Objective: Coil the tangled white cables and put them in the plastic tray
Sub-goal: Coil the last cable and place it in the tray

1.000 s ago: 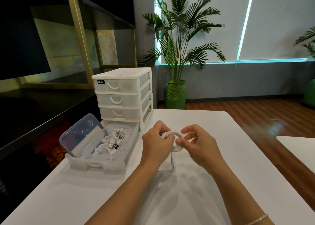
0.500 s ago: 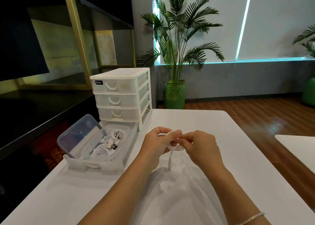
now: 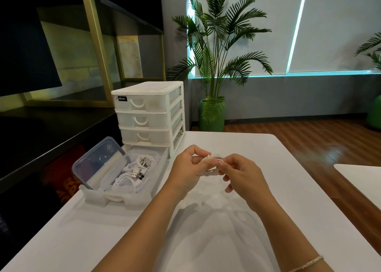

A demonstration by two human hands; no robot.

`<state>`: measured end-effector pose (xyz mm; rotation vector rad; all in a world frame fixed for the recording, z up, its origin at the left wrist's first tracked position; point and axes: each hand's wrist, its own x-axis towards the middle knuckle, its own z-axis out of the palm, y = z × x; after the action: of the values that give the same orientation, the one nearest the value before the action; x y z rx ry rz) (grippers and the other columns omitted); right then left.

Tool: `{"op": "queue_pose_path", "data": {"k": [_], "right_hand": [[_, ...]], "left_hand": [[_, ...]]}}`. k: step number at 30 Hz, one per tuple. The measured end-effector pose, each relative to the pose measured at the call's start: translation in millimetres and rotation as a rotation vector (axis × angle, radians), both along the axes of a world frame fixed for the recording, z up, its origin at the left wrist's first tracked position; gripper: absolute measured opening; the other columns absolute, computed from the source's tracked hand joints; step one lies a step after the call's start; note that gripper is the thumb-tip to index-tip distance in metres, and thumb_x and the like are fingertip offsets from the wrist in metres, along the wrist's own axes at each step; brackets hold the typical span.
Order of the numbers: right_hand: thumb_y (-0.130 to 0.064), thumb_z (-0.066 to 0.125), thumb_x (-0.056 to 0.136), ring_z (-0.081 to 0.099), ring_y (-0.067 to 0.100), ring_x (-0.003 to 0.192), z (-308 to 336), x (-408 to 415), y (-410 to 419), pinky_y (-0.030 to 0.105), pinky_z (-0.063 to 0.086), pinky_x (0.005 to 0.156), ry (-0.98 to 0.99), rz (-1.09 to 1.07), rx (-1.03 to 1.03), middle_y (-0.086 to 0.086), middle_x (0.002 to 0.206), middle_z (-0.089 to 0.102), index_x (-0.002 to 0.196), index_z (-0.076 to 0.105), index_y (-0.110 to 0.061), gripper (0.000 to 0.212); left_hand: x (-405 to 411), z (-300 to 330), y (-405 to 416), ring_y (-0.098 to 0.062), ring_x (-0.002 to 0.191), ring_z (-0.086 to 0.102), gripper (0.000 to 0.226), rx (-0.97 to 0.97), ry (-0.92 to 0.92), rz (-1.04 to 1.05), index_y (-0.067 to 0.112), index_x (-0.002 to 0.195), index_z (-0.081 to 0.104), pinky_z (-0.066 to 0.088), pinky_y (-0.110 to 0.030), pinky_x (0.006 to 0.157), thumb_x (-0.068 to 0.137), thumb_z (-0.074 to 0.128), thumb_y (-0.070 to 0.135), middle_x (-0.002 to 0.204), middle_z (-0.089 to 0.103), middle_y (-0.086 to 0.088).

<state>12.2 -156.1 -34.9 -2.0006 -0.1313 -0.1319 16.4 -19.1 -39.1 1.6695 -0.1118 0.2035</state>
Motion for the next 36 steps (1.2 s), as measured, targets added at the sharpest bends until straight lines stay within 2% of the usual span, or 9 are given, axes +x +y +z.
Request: {"op": "queue_pose_path", "data": {"k": [5, 10, 14, 19, 23, 26, 29, 33, 36], "right_hand": [[-0.031, 0.045, 0.096, 0.058, 0.017, 0.074, 4, -3, 2, 0.028, 0.055, 0.06, 0.183, 0.066, 0.192, 0.01, 0.09, 0.062, 0.094, 0.06, -0.01, 0.026], [-0.024, 0.044, 0.097, 0.058, 0.021, 0.064, 8, 0, 4, 0.041, 0.055, 0.076, 0.232, 0.029, 0.251, 0.019, 0.092, 0.063, 0.099, 0.061, -0.001, 0.029], [-0.022, 0.045, 0.095, 0.056, 0.019, 0.062, 8, 0, 2, 0.035, 0.054, 0.065, 0.229, -0.004, 0.261, 0.013, 0.079, 0.061, 0.092, 0.063, -0.003, 0.027], [-0.038, 0.051, 0.092, 0.051, 0.016, 0.058, 8, 2, -3, 0.024, 0.047, 0.053, 0.139, -0.081, 0.17, 0.005, 0.068, 0.056, 0.068, 0.056, -0.01, 0.037], [-0.041, 0.06, 0.085, 0.05, 0.015, 0.058, 2, 1, -5, 0.028, 0.046, 0.055, 0.015, -0.123, 0.112, 0.005, 0.07, 0.059, 0.077, 0.059, -0.004, 0.038], [-0.037, 0.071, 0.076, 0.048, 0.013, 0.059, 3, 2, -9, 0.027, 0.041, 0.056, -0.034, -0.152, 0.203, 0.001, 0.067, 0.058, 0.073, 0.062, -0.01, 0.029], [-0.029, 0.075, 0.075, 0.05, 0.014, 0.063, 6, 2, -11, 0.025, 0.038, 0.055, -0.02, -0.136, 0.3, 0.001, 0.072, 0.061, 0.076, 0.064, -0.011, 0.02], [-0.023, 0.076, 0.074, 0.053, 0.013, 0.063, 5, 2, -9, 0.025, 0.041, 0.055, 0.015, -0.133, 0.365, 0.008, 0.089, 0.064, 0.093, 0.061, -0.014, 0.026], [-0.021, 0.074, 0.075, 0.051, 0.014, 0.061, 7, 0, -8, 0.024, 0.042, 0.052, 0.057, -0.13, 0.414, 0.009, 0.09, 0.063, 0.106, 0.055, -0.016, 0.037]], "left_hand": [[5, -6, 2, -0.025, 0.084, 0.069, 0.018, 0.094, -0.051, 0.007, 0.02, 0.081, 0.059, 0.056, -0.04, 0.079, 0.076, 0.076, 0.017, 0.089, 0.073, -0.006], [6, -8, 2, -0.024, 0.096, 0.066, 0.019, 0.176, -0.083, 0.048, 0.031, 0.076, 0.06, 0.053, -0.048, 0.088, 0.075, 0.076, 0.022, 0.095, 0.073, -0.003], [4, -6, -2, -0.025, 0.096, 0.067, 0.019, 0.201, -0.059, 0.03, 0.03, 0.08, 0.057, 0.054, -0.045, 0.088, 0.078, 0.074, 0.021, 0.1, 0.072, -0.005], [3, -4, -1, -0.024, 0.087, 0.068, 0.014, 0.185, -0.017, 0.021, 0.028, 0.084, 0.055, 0.056, -0.041, 0.086, 0.085, 0.066, 0.02, 0.101, 0.071, -0.009], [1, -1, 5, -0.017, 0.068, 0.063, 0.013, 0.114, 0.072, -0.086, 0.023, 0.084, 0.055, 0.055, -0.038, 0.08, 0.085, 0.065, 0.014, 0.088, 0.07, -0.008], [-2, 1, 6, -0.011, 0.06, 0.059, 0.015, 0.063, 0.15, -0.154, 0.02, 0.083, 0.055, 0.049, -0.022, 0.062, 0.083, 0.068, 0.012, 0.076, 0.064, -0.001], [-3, 1, 5, -0.008, 0.051, 0.055, 0.019, 0.019, 0.169, -0.175, 0.02, 0.077, 0.054, 0.042, -0.016, 0.051, 0.083, 0.066, 0.007, 0.073, 0.062, -0.001], [-6, 1, 2, -0.007, 0.046, 0.054, 0.023, -0.041, 0.163, -0.202, 0.02, 0.072, 0.053, 0.042, -0.016, 0.049, 0.083, 0.065, 0.003, 0.074, 0.063, -0.001], [-9, 1, -2, -0.011, 0.055, 0.055, 0.026, -0.142, 0.157, -0.24, 0.019, 0.068, 0.055, 0.044, -0.016, 0.05, 0.083, 0.064, -0.001, 0.071, 0.065, 0.003]]}}
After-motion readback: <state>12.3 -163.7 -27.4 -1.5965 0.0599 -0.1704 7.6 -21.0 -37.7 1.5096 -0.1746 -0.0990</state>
